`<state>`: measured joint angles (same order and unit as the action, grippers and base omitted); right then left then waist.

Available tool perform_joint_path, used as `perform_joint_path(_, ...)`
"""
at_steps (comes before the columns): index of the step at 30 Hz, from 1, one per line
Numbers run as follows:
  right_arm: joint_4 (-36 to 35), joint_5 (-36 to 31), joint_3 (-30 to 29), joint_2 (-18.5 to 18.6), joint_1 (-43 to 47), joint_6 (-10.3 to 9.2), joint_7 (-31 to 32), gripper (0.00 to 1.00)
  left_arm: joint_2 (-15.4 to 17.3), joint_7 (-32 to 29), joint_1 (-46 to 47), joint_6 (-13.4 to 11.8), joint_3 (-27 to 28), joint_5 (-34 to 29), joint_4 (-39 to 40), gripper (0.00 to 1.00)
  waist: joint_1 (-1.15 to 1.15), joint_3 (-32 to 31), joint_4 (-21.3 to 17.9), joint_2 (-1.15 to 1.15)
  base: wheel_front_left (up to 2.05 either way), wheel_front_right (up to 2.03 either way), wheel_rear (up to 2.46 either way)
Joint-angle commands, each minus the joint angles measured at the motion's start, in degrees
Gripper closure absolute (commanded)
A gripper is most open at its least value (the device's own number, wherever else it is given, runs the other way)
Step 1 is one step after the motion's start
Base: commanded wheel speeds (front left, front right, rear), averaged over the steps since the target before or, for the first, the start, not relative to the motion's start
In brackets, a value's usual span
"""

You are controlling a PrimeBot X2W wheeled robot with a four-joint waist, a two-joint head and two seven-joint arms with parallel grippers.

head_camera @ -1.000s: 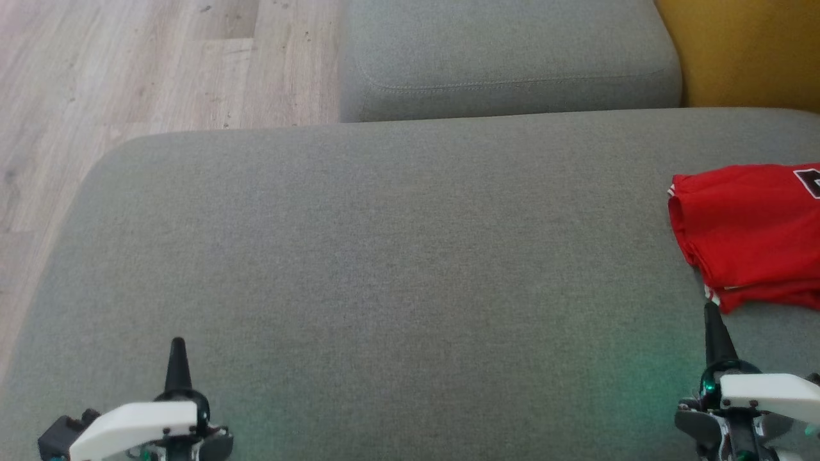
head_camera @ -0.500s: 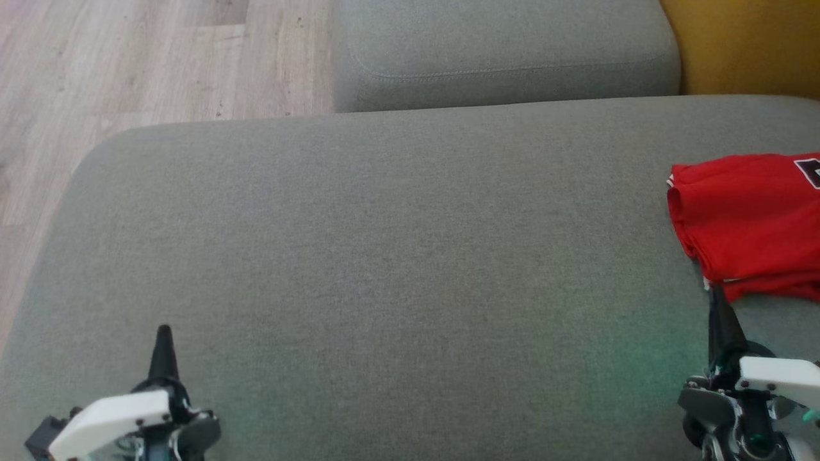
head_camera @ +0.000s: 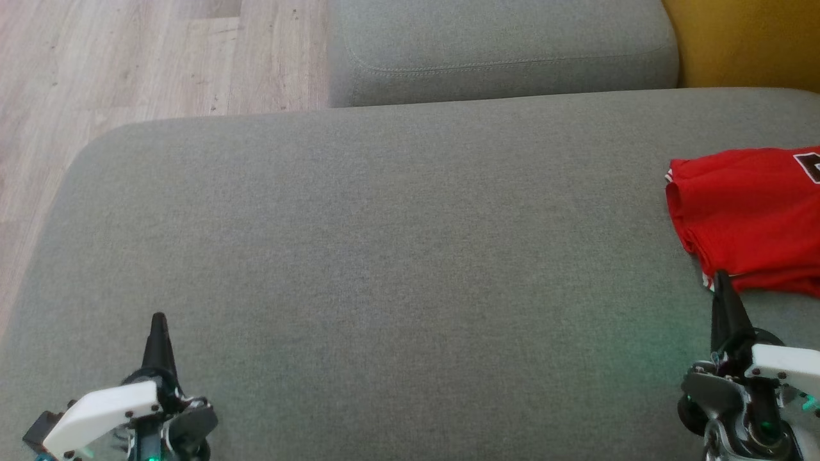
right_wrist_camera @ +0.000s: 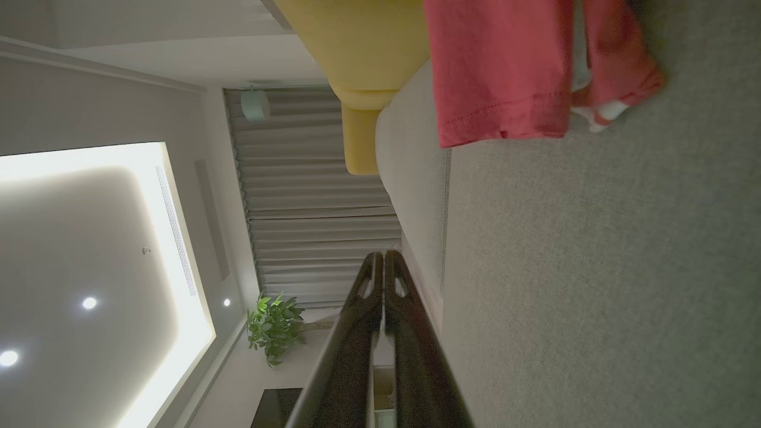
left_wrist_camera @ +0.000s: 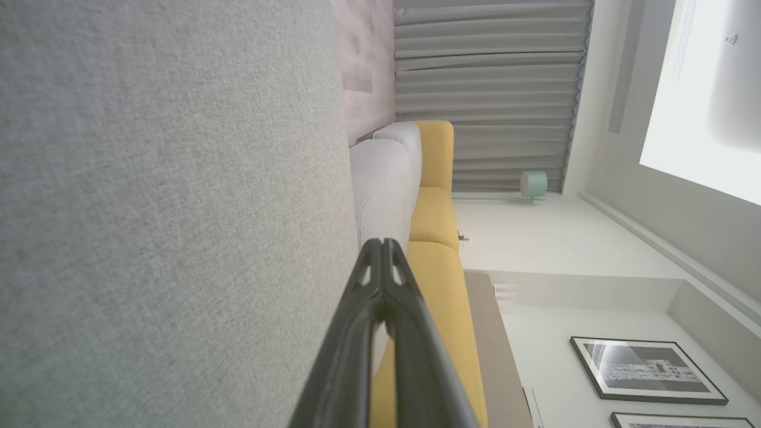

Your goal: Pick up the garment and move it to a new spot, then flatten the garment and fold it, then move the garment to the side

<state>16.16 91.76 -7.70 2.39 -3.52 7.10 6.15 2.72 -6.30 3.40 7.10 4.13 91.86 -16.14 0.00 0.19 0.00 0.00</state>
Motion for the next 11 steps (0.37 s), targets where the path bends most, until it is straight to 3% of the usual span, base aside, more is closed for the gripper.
perform_joint_path(1, -2.1, 0.4, 1.2, 0.5, -2.7, 0.39, 0.3, 1.0, 0.2, -0.2, 2.8, 0.4, 2.4, 0.3, 2.1, 1.0, 0.0, 0.0, 0.0, 0.0, 0.0, 0.0, 0.0)
perform_joint_path(11, -2.1, 0.4, 1.2, 0.5, -2.7, 0.39, 0.3, 1.0, 0.2, -0.2, 2.8, 0.4, 2.4, 0.3, 2.1, 1.0, 0.0, 0.0, 0.0, 0.0, 0.0, 0.0, 0.0)
